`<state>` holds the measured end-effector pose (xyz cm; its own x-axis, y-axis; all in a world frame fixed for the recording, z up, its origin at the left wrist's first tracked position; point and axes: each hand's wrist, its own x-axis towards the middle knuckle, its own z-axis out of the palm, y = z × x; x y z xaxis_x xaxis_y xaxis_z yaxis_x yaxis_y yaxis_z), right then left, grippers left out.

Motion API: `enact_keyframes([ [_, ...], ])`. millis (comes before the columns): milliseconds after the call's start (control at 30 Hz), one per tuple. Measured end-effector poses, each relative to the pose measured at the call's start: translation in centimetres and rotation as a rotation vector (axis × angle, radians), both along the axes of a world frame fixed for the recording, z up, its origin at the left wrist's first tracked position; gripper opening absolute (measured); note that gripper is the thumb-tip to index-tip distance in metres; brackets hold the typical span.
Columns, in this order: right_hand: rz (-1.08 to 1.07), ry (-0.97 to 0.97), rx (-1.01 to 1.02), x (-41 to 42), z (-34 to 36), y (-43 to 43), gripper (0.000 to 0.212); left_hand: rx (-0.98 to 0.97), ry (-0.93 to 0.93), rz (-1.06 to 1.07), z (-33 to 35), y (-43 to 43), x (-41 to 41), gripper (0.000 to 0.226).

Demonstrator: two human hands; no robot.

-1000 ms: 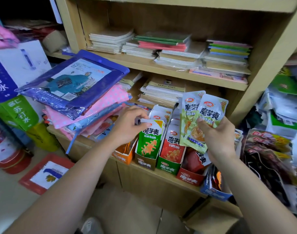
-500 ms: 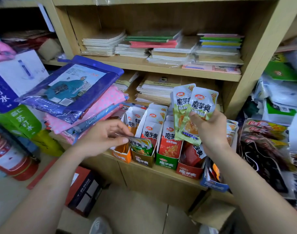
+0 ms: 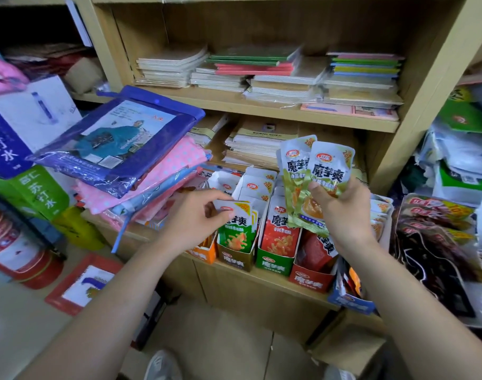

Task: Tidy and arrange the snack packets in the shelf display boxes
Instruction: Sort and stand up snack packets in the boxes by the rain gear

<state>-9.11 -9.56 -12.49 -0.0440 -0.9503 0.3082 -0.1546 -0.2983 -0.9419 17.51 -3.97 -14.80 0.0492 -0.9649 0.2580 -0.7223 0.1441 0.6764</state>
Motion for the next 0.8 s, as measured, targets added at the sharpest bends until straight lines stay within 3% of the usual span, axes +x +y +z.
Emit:
enact_keyframes([
  [133, -0.006, 0.007, -0.035, -0.1, -0.2, -0.1, 0.018, -0.076, -0.349, -0.022, 0.5, -1.9, -1.7, 0.050],
  [233, -0.014, -0.002, -0.040, -0.2, -0.4, -0.4, 0.018, 0.049, -0.544, -0.094, 0.2, -3.6, -2.6, 0.073],
  [367, -0.010, -0.021, -0.026, -0.5, -0.5, -0.5, 0.022, 0.061, -0.704, -0.106, -0.9, -5.1, -2.7, 0.079],
  [667, -0.054, 0.003, 0.007, -0.5, -0.5, -0.8, 0.011, 0.012, -0.770, -0.070, -0.1, -5.6, -2.9, 0.079],
  [800, -0.039, -0.019, 0.001, -0.7, -0.5, -0.8, 0.013, 0.088, -0.619, -0.104, 1.0, -5.3, -2.4, 0.062],
])
